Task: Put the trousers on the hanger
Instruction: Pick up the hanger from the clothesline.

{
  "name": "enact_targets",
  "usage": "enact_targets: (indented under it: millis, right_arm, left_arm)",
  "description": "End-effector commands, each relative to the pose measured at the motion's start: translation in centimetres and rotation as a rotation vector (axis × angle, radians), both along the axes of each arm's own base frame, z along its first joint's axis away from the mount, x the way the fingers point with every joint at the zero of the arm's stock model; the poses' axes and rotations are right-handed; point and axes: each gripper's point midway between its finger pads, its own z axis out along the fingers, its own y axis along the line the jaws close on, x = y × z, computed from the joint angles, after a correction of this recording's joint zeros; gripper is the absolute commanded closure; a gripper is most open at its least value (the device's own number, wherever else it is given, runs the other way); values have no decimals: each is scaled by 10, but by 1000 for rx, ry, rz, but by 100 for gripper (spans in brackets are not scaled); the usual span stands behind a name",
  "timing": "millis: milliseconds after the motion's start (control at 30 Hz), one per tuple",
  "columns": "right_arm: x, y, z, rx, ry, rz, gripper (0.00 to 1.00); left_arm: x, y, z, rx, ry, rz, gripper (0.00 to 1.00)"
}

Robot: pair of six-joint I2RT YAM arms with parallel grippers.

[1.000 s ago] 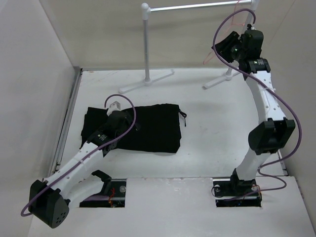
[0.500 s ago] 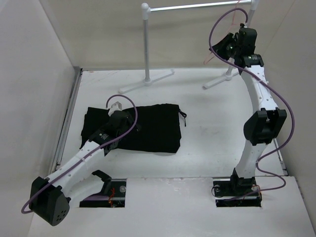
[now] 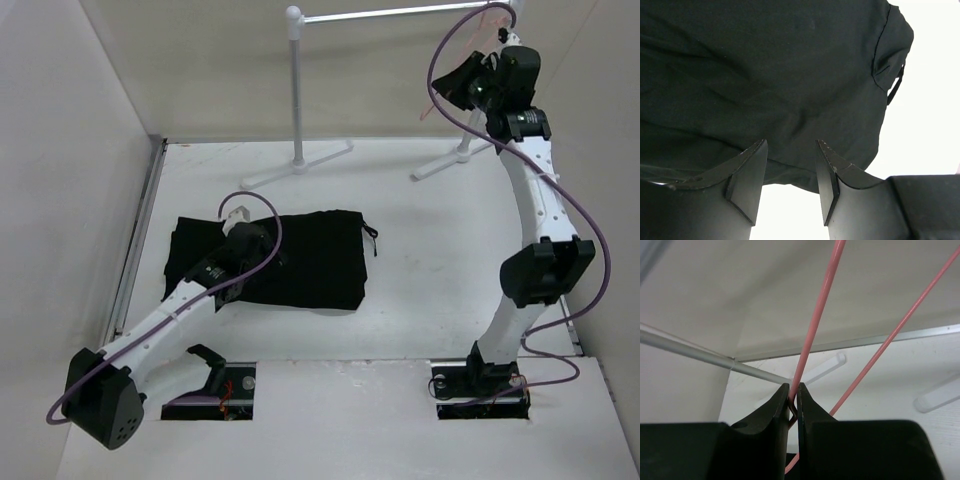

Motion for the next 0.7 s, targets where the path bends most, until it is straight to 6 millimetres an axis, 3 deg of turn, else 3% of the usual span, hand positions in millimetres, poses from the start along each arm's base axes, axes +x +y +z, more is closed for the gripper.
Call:
enact_targets:
  millis: [0, 167, 300, 500, 667]
  right_arm:
    - [-28, 12, 56, -49, -175, 60, 89]
    - [-43, 19, 31, -53, -123, 75, 90]
    - [-66, 31, 11, -60, -101, 109, 90]
    - [-128, 57, -15, -73, -73, 180, 90]
    - [-182, 85, -64, -89, 12, 258, 90]
  left_arm:
    - [17, -11, 32, -47, -82, -3, 59]
    - [24, -18, 51, -67, -114, -16, 55]
    - [32, -28, 75, -89, -147, -51, 55]
    - [53, -60, 135, -116, -227, -159, 55]
    - [78, -107, 188, -98, -308, -282, 55]
